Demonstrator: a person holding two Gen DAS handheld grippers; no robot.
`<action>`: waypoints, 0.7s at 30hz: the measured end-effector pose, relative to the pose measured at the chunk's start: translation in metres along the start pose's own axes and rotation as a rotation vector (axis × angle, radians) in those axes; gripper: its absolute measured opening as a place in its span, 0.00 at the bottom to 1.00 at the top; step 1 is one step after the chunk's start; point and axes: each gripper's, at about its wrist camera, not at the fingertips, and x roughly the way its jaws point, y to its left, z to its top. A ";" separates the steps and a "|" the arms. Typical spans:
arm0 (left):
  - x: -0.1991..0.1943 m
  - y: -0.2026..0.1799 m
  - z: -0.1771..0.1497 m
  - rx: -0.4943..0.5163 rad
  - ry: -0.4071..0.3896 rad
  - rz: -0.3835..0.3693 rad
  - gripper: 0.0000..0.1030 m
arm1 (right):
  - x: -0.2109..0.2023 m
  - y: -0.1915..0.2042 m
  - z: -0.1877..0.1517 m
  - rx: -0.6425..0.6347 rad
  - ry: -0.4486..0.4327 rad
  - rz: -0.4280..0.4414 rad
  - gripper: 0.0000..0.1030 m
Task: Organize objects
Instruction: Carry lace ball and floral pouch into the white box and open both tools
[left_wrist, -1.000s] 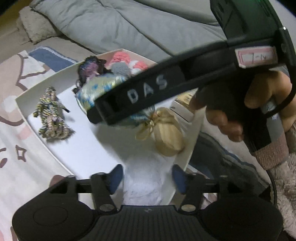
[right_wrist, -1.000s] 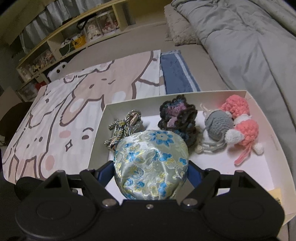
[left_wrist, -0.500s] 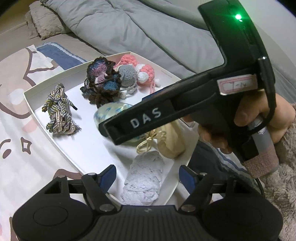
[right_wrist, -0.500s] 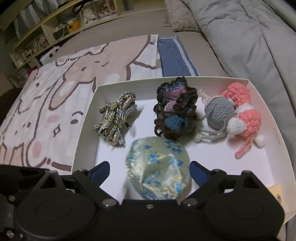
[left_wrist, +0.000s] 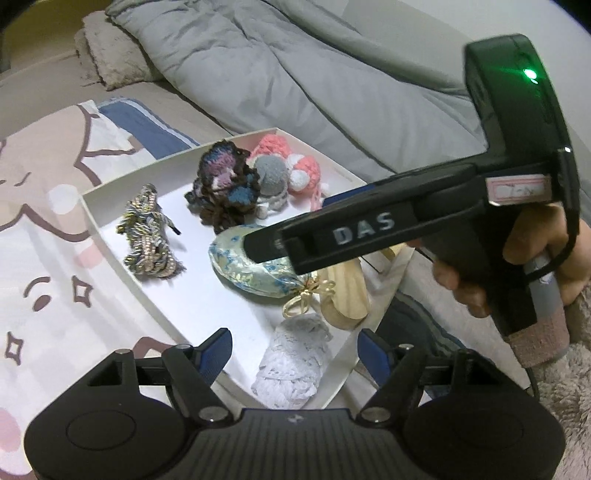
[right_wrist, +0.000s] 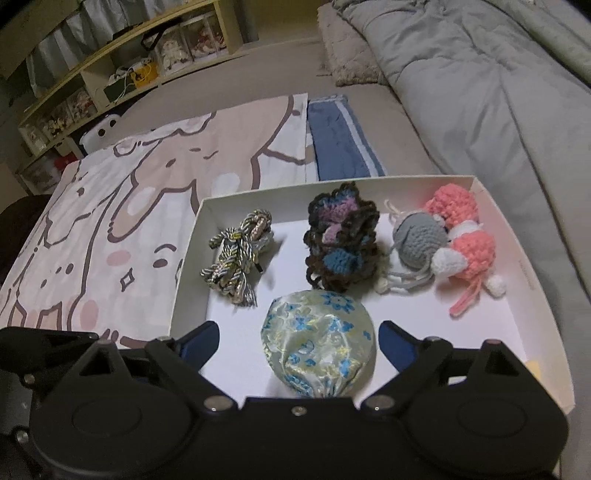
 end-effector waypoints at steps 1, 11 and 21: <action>-0.003 0.000 0.000 -0.004 -0.005 0.007 0.73 | -0.005 0.001 0.000 -0.001 -0.005 0.001 0.91; -0.048 -0.012 -0.007 -0.058 -0.092 0.077 0.78 | -0.064 0.014 -0.007 0.008 -0.083 -0.001 0.91; -0.098 -0.027 -0.013 -0.131 -0.214 0.197 0.98 | -0.116 0.010 -0.022 0.066 -0.163 -0.047 0.92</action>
